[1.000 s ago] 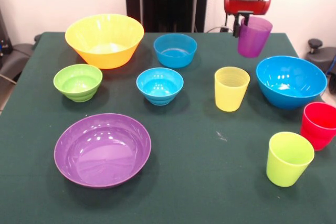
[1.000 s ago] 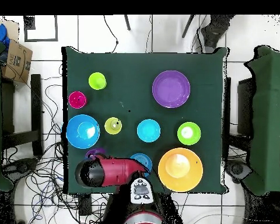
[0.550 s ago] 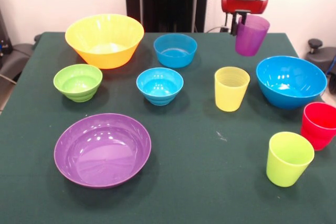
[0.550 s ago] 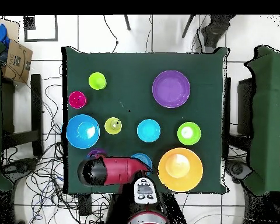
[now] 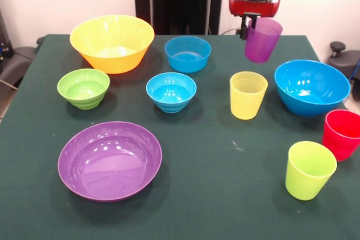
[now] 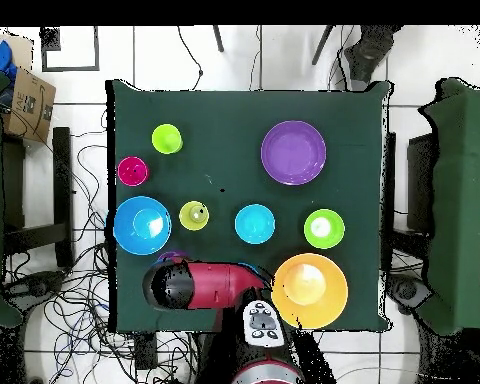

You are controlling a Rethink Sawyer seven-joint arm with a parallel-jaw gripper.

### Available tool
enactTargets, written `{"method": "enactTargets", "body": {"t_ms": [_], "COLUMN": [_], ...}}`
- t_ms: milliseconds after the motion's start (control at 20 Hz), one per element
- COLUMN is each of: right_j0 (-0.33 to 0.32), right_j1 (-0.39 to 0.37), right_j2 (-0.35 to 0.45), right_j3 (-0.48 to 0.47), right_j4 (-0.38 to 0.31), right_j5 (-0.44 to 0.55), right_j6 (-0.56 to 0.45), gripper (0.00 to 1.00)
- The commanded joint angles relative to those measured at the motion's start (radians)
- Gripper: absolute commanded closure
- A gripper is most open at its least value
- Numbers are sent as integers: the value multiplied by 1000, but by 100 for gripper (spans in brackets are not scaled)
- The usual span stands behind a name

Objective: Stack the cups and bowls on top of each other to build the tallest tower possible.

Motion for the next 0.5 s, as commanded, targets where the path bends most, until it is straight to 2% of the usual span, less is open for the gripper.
{"method": "enactTargets", "body": {"t_ms": [50, 250, 500], "right_j0": [-21, -30, -27], "right_j1": [21, 13, 39], "right_j2": [67, 76, 72], "right_j3": [-86, -88, -115], "right_j4": [-46, -44, -47], "right_j5": [110, 125, 110], "right_j6": [1, 0, 3], "gripper": [100, 100, 100]}}
